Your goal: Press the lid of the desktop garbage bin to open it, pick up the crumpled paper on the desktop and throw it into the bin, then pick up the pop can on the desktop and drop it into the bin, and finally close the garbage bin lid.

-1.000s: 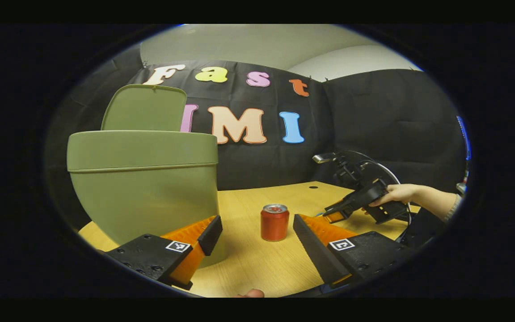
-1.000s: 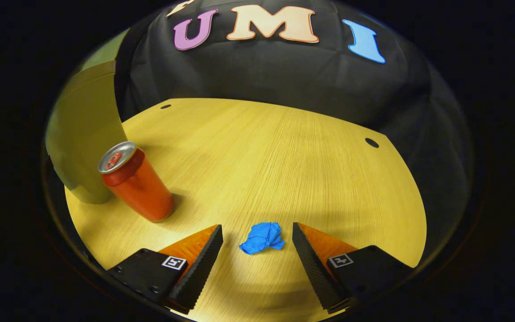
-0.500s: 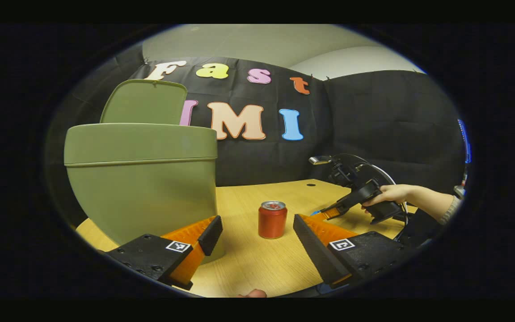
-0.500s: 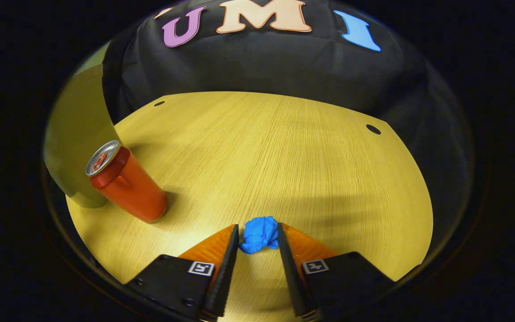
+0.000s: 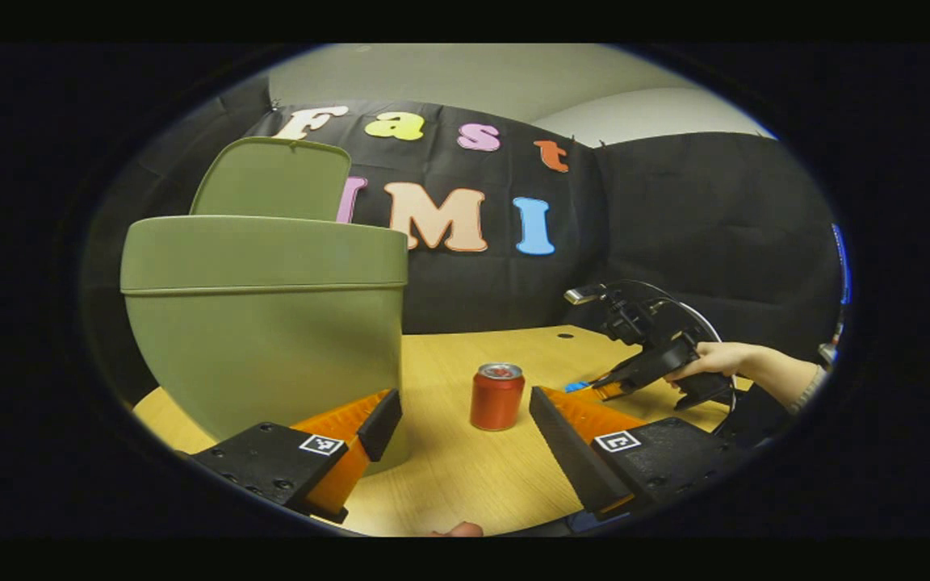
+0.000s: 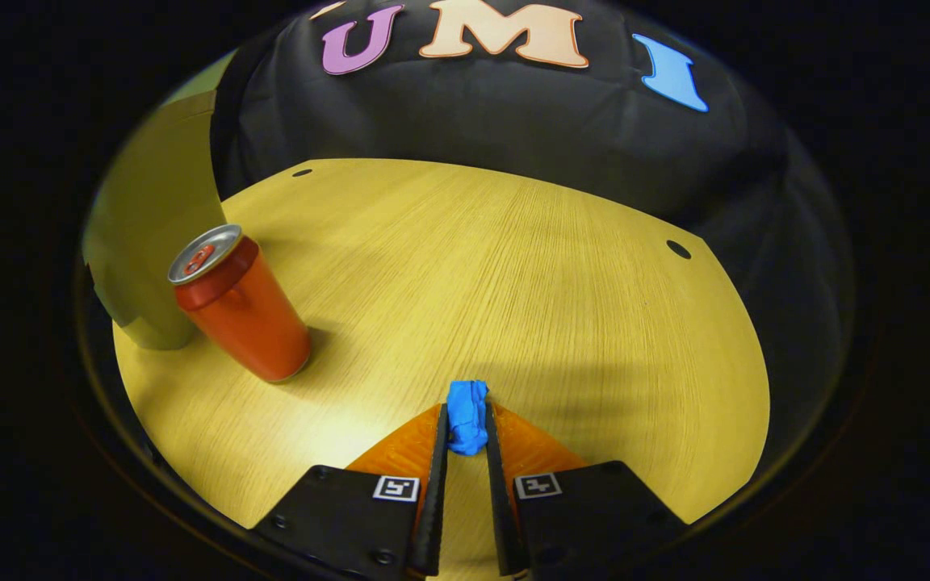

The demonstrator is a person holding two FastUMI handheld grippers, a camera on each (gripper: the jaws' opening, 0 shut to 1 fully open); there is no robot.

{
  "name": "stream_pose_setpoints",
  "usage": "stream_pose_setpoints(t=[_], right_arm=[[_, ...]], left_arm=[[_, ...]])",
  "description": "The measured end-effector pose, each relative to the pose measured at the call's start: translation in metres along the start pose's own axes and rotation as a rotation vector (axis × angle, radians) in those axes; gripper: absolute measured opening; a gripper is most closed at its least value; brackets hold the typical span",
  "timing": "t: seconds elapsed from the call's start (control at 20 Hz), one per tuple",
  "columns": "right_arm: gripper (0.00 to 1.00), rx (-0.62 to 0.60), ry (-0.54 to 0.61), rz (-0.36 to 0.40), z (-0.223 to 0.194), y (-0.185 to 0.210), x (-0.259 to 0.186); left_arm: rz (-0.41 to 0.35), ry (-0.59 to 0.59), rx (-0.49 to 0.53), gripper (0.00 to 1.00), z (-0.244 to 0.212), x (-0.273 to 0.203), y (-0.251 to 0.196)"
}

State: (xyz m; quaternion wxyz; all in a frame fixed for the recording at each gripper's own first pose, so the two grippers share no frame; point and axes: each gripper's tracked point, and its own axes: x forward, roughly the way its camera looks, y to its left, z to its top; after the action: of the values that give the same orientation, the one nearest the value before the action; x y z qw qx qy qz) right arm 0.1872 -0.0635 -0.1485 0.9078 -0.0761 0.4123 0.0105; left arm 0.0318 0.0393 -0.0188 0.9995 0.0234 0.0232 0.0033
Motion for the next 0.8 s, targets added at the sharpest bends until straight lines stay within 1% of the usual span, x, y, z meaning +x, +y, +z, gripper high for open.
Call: stream_pose_setpoints(t=[0.05, 0.1, 0.15, 0.25, 0.3, 0.35, 0.4, 0.45, 0.5, 0.55, 0.6, 0.65, 0.7, 0.8], right_arm=[[0.29, 0.001, -0.015, 0.002, 0.007, 0.001, -0.006], [0.27, 0.001, -0.035, 0.002, 0.015, 0.003, -0.013], [0.29, -0.001, -0.059, 0.003, 0.024, 0.004, -0.022], [0.29, 0.000, -0.112, 0.005, 0.051, 0.008, -0.041], [0.29, 0.001, -0.143, 0.014, 0.066, 0.012, -0.052], [0.29, -0.004, -0.174, 0.020, 0.081, 0.018, -0.063], [0.29, -0.018, -0.209, 0.020, 0.099, 0.024, -0.075], [0.29, -0.037, -0.246, 0.018, 0.114, 0.030, -0.089], [0.29, -0.055, -0.277, 0.024, 0.130, 0.039, -0.101], [0.27, -0.071, -0.308, 0.037, 0.146, 0.052, -0.114], [0.27, -0.092, -0.337, 0.059, 0.162, 0.066, -0.127], [0.27, -0.112, -0.360, 0.083, 0.175, 0.082, -0.137], [0.28, -0.129, -0.384, 0.108, 0.190, 0.099, -0.147], [0.28, -0.170, -0.436, 0.157, 0.217, 0.134, -0.169]], left_arm=[[-0.002, -0.002, 0.000, 1.00, 0.001, -0.001, 0.000], [-0.005, -0.001, 0.002, 0.96, 0.001, 0.000, -0.002], [-0.007, 0.001, 0.002, 0.96, 0.001, 0.000, -0.003], [-0.016, 0.006, 0.001, 0.96, -0.001, -0.001, -0.007], [-0.019, 0.008, 0.001, 1.00, -0.001, -0.001, -0.008], [-0.022, 0.011, 0.001, 1.00, -0.002, -0.002, -0.009], [-0.027, 0.015, 0.000, 0.96, -0.003, -0.002, -0.010], [-0.031, 0.020, 0.000, 1.00, -0.004, -0.002, -0.012], [-0.036, 0.022, 0.001, 0.96, -0.005, -0.003, -0.014], [-0.041, 0.022, 0.002, 0.96, -0.004, -0.003, -0.016], [-0.047, 0.021, 0.000, 0.96, -0.003, -0.004, -0.017], [-0.053, 0.021, 0.000, 1.00, -0.004, -0.004, -0.019], [-0.059, 0.019, 0.002, 0.96, -0.003, -0.004, -0.021], [-0.064, 0.024, 0.004, 0.96, -0.004, -0.005, -0.023]])
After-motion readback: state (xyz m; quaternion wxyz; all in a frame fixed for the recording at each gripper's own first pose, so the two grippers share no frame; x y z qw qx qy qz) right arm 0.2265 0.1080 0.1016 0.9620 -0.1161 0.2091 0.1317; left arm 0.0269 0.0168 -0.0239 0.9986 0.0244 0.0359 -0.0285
